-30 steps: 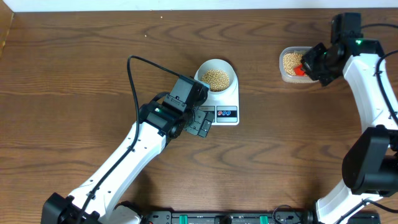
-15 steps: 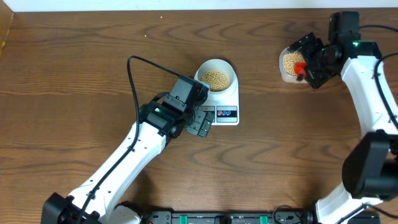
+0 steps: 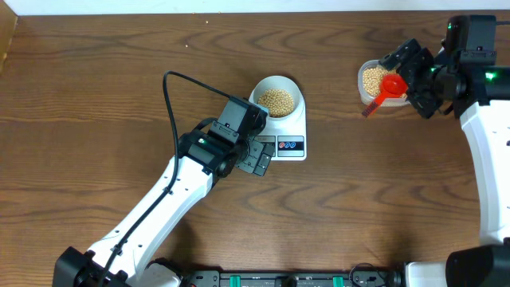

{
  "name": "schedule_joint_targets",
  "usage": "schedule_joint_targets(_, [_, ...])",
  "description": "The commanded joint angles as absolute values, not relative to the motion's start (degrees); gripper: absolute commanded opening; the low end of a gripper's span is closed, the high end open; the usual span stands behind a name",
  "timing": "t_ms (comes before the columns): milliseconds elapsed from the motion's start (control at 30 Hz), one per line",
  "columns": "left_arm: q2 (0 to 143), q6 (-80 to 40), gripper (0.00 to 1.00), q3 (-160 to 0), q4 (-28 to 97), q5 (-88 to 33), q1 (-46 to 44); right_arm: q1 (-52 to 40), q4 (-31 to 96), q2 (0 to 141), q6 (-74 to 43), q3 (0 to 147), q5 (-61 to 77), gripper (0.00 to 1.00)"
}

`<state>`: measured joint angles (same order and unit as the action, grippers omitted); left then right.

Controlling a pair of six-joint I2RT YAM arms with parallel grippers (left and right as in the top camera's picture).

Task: Scoop item into bowl and weigh 50g on scale

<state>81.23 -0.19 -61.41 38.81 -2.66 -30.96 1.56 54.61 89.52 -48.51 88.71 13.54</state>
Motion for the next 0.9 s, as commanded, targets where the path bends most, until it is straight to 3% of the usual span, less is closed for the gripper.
schedule_joint_targets(0, [81.69,-0.47,0.96,-61.06,38.98,-2.52,-30.81,0.47,55.29,85.19,-45.54,88.82,10.55,0.99])
schedule_joint_targets(433, [81.69,-0.47,0.96,-61.06,38.98,-2.52,-30.81,0.54,62.76,62.08,-40.58,88.82,8.47,0.99])
schedule_joint_targets(633, [81.69,-0.47,0.96,-61.06,38.98,-2.52,-30.81,0.54,68.40,53.67,-39.72,88.82,-2.63,0.99])
schedule_joint_targets(867, [81.69,-0.47,0.96,-61.06,38.98,-2.52,-30.81,0.54,65.23,44.31,-21.34,85.78,-8.78,0.99])
